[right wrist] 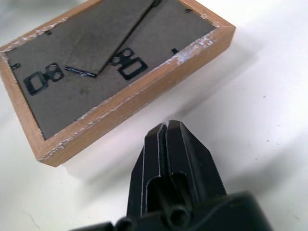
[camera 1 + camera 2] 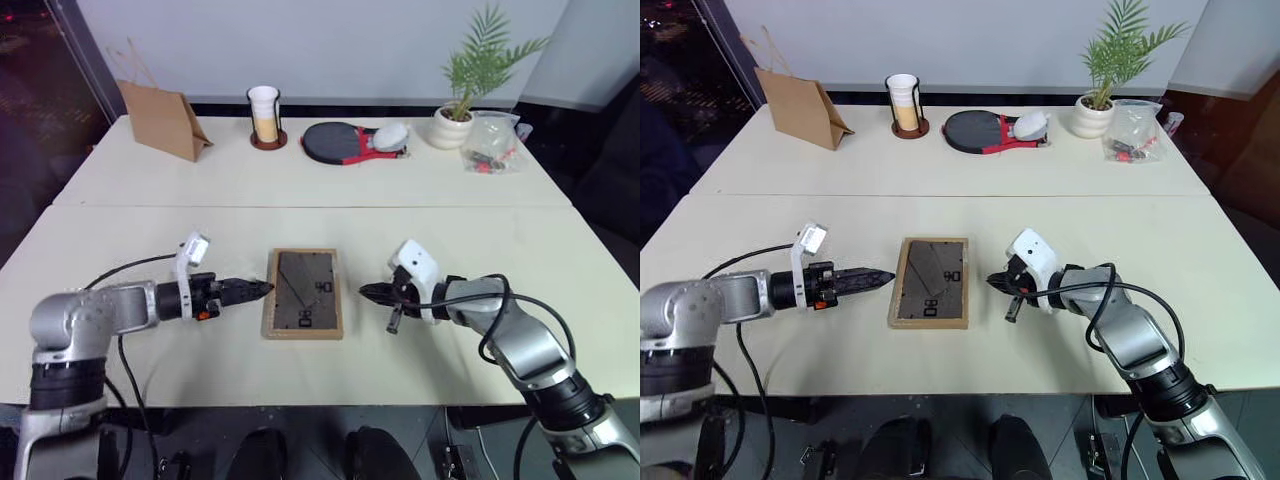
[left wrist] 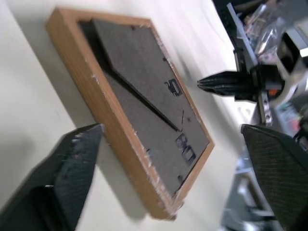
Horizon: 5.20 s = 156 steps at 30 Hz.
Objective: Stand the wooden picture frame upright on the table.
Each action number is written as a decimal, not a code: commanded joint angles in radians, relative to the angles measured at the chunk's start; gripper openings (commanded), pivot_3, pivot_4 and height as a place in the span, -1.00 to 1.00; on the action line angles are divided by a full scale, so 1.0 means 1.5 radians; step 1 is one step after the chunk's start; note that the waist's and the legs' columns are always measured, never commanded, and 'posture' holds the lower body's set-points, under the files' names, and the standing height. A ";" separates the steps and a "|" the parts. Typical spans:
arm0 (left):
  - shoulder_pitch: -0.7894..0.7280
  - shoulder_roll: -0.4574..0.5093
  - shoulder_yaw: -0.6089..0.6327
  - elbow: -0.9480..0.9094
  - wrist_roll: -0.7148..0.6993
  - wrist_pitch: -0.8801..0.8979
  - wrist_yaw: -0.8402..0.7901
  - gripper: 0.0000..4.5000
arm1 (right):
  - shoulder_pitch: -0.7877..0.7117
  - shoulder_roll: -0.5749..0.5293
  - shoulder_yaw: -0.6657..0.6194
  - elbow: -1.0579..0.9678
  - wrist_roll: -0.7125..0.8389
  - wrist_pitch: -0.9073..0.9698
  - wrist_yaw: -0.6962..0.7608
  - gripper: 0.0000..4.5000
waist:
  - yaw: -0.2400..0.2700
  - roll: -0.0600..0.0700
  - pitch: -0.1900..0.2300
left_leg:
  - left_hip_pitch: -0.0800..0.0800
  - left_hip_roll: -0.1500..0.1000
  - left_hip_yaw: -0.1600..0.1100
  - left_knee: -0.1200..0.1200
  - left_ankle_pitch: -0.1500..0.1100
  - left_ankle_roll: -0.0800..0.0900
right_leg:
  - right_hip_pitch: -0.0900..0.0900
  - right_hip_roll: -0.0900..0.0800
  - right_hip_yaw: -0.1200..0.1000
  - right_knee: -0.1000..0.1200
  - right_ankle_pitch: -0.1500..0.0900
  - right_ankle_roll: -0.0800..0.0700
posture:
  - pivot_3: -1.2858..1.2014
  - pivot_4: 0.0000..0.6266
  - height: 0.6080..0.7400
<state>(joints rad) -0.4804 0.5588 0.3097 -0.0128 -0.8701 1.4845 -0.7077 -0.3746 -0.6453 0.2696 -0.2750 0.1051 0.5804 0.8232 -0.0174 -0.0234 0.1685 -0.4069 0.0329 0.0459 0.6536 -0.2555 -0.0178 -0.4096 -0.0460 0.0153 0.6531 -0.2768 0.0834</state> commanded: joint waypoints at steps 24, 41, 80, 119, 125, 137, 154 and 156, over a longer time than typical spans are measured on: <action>0.042 -0.074 0.022 0.094 -0.224 0.087 0.328 0.99 | -0.048 0.105 0.101 0.022 -0.042 -0.013 0.005 -1.00 | 0.004 0.000 -0.001 | 0.002 0.000 0.000 0.000 0.000 0.000 | 0.002 -0.004 0.000 0.001 0.000 0.000 | 0.03 -0.52 1.00; 0.047 -0.101 0.081 0.167 -0.246 0.087 0.236 -0.52 | -0.050 0.088 0.092 0.014 -0.057 -0.017 0.020 -1.00 | 0.003 0.000 -0.001 | 0.001 0.000 -0.001 0.000 0.000 0.000 | 0.002 -0.003 0.000 0.000 0.000 0.000 | 0.03 -0.52 1.00; 0.157 -0.202 0.021 -0.094 -0.389 -0.113 0.287 -0.52 | -0.347 0.160 -0.051 0.201 0.209 0.179 0.090 0.97 | 0.001 0.000 -0.001 | -0.001 -0.001 0.000 -0.003 0.000 0.000 | -0.001 -0.008 -0.001 -0.002 0.000 -0.001 | 0.03 -0.52 1.00; 0.184 -0.134 0.000 -0.048 -0.458 -0.167 0.282 -0.52 | -0.260 -0.155 0.002 0.279 -0.220 -0.611 -0.078 0.97 | -0.003 0.000 0.000 | -0.002 -0.002 0.003 -0.004 -0.001 0.002 | -0.001 -0.008 0.001 -0.006 0.000 0.000 | 0.03 -0.52 1.00; 0.200 -0.109 -0.013 -0.009 -0.415 -0.177 0.196 -0.52 | -0.294 -0.104 0.070 0.453 -0.519 -0.934 -0.430 0.97 | -0.003 0.000 0.000 | -0.001 -0.001 0.004 -0.003 0.001 -0.001 | -0.002 -0.002 0.003 -0.004 -0.001 -0.002 | 0.03 -0.52 1.00; 0.203 -0.093 -0.019 0.029 -0.342 -0.180 0.082 -0.52 | -0.382 -0.008 0.212 0.589 -0.831 -0.994 -0.808 0.97 | -0.002 0.000 0.000 | -0.001 0.000 0.003 -0.003 0.003 -0.005 | -0.003 -0.003 0.004 -0.003 -0.001 -0.003 | 0.03 -0.52 1.00; 0.231 -0.101 -0.024 0.015 -0.301 -0.190 0.022 -0.52 | -0.458 0.057 0.306 0.678 -0.881 -0.984 -0.891 0.40 | -0.002 0.000 0.000 | -0.001 0.000 0.003 -0.003 0.003 -0.005 | -0.003 -0.003 0.004 -0.002 0.000 -0.001 | 0.03 -0.52 1.00; 0.241 -0.092 -0.029 0.023 -0.285 -0.198 -0.007 -0.52 | -0.460 0.058 0.313 0.678 -0.883 -0.985 -0.893 -0.10 | -0.004 0.000 0.000 | -0.001 0.000 0.003 -0.003 0.003 -0.005 | -0.003 -0.003 0.004 -0.002 0.000 -0.001 | 0.03 -0.52 1.00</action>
<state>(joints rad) -0.1301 0.4053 0.2648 0.0266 -1.3160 1.2045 -0.6724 -1.0338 -0.5626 0.7450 0.7525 -1.2257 -0.8995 -0.4982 -0.0240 -0.0232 0.1684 -0.4082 0.0332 0.0501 0.6483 -0.2510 -0.0257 -0.4137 -0.0503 0.0213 0.6496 -0.2771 0.0824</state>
